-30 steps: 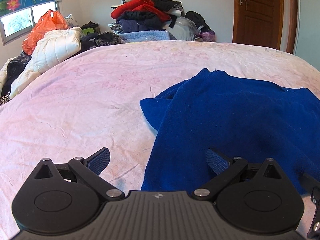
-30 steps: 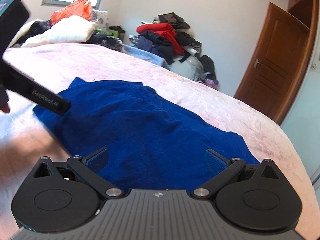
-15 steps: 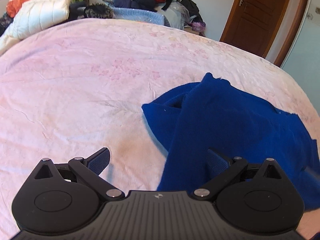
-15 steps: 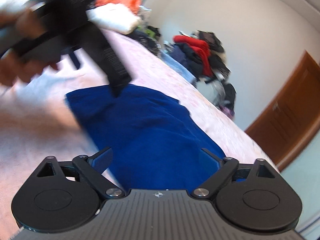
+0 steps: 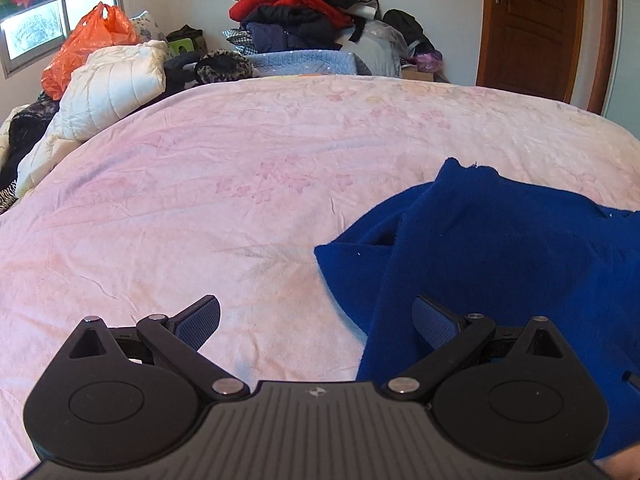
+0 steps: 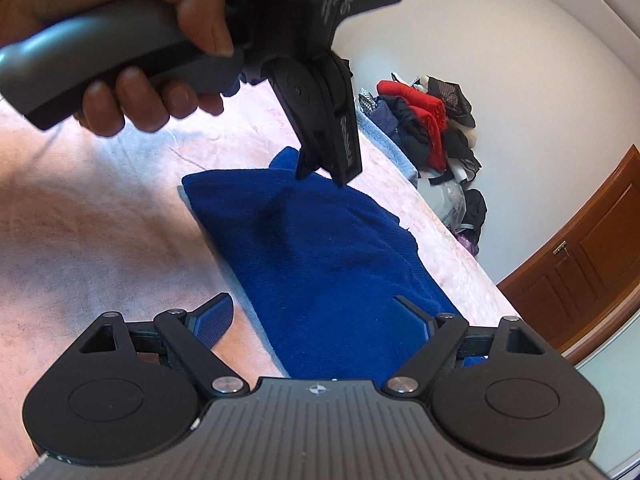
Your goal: Fold small clothes
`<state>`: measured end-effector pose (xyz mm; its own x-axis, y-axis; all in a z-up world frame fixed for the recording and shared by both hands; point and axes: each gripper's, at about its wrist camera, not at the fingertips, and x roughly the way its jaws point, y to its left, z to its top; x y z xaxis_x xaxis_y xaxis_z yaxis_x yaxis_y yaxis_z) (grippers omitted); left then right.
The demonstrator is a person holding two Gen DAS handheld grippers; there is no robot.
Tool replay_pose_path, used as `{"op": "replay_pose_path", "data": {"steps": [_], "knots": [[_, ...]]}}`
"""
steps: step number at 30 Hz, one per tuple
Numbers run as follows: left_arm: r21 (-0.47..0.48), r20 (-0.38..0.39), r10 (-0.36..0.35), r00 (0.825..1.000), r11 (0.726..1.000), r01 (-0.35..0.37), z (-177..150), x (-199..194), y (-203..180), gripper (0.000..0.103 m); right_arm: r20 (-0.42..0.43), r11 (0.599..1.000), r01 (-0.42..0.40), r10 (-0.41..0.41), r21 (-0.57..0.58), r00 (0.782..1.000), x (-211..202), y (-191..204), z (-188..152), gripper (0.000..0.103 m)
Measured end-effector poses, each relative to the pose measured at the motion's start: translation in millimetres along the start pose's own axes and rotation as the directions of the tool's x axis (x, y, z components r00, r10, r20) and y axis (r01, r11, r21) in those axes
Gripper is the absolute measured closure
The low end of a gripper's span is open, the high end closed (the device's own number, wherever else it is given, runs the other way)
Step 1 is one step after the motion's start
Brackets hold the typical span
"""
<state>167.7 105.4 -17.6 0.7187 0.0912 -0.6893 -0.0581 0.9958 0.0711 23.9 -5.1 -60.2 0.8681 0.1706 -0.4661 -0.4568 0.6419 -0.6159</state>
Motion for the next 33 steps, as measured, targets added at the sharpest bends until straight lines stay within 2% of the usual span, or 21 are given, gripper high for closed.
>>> {"op": "replay_pose_path", "data": {"steps": [8, 11, 13, 16, 20, 23, 27, 30, 33], "knots": [[-0.006, -0.032, -0.034, 0.999, 0.999, 0.034, -2, 9, 0, 0.0, -0.005, 1.0, 0.006, -0.006, -0.003, 1.0, 5, 5, 1, 0.016], [-0.033, -0.066, -0.132, 0.989, 0.991, 0.13, 1, 17, 7, 0.0, -0.011, 1.0, 0.02, -0.02, -0.003, 1.0, 10, 8, 4, 0.016], [-0.087, -0.102, -0.25, 0.963, 0.967, 0.241, 5, 29, 15, 0.0, -0.01, 1.0, 0.027, -0.027, -0.003, 1.0, 15, 9, 6, 0.016], [-0.193, -0.149, -0.385, 0.911, 0.915, 0.355, 12, 53, 26, 0.0, 0.0, 0.999, 0.044, -0.044, -0.004, 0.999, 24, 11, 11, 0.016], [-0.257, -0.123, -0.463, 0.878, 0.869, 0.423, 25, 73, 35, 0.0, 0.014, 0.998, 0.069, -0.068, -0.011, 0.998, 37, 14, 19, 0.017], [-0.288, -0.118, -0.53, 0.84, 0.828, 0.482, 37, 91, 35, 0.0, 0.023, 0.997, 0.08, -0.08, -0.01, 0.997, 47, 15, 25, 0.017], [-0.27, -0.11, -0.561, 0.82, 0.811, 0.519, 51, 107, 26, 0.0, 0.026, 0.996, 0.088, -0.088, 0.025, 0.996, 60, 11, 30, 0.017], [-0.244, -0.11, -0.57, 0.814, 0.809, 0.534, 59, 112, 17, 0.0, 0.037, 0.995, 0.097, -0.098, 0.024, 0.995, 66, 12, 33, 0.02], [-0.227, -0.13, -0.584, 0.801, 0.804, 0.55, 65, 117, 8, 0.001, 0.045, 0.997, 0.075, -0.075, 0.009, 0.996, 70, 16, 36, 0.037]]}}
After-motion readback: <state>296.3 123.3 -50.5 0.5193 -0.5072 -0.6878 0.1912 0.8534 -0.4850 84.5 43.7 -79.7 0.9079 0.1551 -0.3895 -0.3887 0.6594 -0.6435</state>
